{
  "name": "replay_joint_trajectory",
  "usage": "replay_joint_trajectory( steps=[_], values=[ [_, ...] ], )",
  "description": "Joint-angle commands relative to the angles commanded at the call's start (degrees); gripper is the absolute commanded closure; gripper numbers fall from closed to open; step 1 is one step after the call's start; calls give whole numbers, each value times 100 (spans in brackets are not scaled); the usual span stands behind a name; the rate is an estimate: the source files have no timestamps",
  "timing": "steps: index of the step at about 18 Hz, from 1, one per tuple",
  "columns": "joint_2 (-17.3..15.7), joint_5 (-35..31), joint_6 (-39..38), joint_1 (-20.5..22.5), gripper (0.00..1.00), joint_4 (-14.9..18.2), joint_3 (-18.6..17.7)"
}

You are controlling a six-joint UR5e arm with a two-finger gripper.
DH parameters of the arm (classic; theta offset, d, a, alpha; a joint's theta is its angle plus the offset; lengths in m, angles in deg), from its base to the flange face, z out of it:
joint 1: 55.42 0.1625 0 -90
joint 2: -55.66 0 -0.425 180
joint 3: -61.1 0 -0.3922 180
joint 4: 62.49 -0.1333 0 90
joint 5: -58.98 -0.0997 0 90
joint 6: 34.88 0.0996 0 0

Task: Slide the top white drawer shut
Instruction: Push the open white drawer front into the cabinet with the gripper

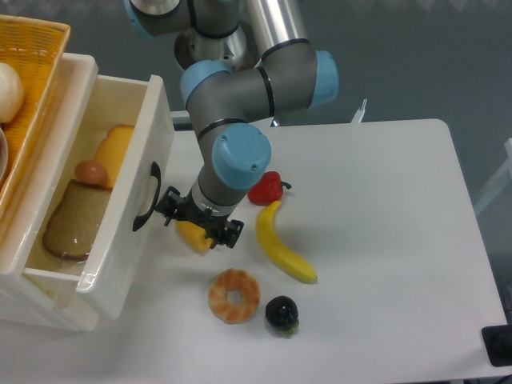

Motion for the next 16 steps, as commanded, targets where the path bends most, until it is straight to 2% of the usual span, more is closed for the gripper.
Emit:
replay_joint_trajectory(
  steps=[16],
  values=[
    [-62, 18, -44, -325, 0, -17, -26]
  ],
)
